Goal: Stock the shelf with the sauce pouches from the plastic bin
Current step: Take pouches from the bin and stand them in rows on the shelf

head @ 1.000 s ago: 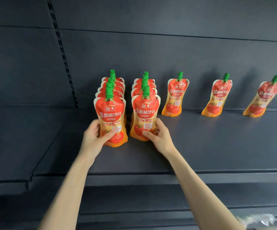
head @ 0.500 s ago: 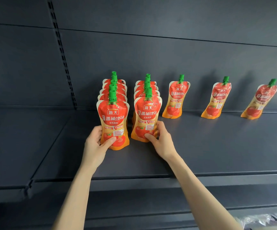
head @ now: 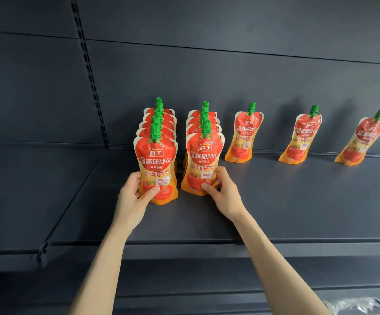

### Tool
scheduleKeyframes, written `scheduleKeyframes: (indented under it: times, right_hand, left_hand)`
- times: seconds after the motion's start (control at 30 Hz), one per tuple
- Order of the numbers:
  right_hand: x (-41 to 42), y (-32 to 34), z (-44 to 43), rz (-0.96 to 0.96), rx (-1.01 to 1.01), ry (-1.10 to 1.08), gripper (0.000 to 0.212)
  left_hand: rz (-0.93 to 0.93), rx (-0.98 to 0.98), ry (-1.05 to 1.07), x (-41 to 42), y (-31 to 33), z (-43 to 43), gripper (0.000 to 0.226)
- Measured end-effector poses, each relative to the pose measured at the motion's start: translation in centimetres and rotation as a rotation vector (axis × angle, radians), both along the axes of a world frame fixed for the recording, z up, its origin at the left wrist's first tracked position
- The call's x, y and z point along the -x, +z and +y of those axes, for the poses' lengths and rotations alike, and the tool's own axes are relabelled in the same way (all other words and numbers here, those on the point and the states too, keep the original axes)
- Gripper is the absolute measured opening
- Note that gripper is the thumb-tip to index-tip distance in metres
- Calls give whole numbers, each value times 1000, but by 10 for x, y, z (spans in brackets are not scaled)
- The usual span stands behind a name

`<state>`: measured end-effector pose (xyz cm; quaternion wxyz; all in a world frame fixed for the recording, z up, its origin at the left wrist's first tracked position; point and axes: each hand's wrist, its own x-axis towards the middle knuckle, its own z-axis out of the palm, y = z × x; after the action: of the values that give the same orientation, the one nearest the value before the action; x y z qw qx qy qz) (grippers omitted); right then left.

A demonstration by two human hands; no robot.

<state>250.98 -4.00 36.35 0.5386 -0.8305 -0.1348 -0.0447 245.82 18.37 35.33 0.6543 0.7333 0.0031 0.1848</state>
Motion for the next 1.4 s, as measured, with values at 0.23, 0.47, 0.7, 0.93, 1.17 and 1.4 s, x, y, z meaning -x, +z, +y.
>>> scheduleKeyframes:
  times: [0.23, 0.47, 0.7, 0.93, 1.17, 1.4]
  right_hand:
    - [5, 2, 1, -11, 15, -32, 43]
    - [11, 1, 1, -17, 121, -94, 58]
    - [35, -2, -15, -135, 174, -243, 50]
    - [73, 11, -61, -156, 152, -298, 29]
    - [142, 12, -152, -154, 155, -456, 24]
    - [256, -20, -292, -35, 228, -666, 20]
  left_hand:
    - [18, -25, 9, 1, 1, -1, 39]
    - [40, -99, 68, 6, -1, 0, 42]
    - [42, -251, 224, 31, 0, -3, 45]
    - [-102, -336, 161, 60, 17, -48, 27]
    - [-195, -413, -112, 80, 29, -160, 21]
    - [-105, -378, -471, 136, -4, -327, 22]
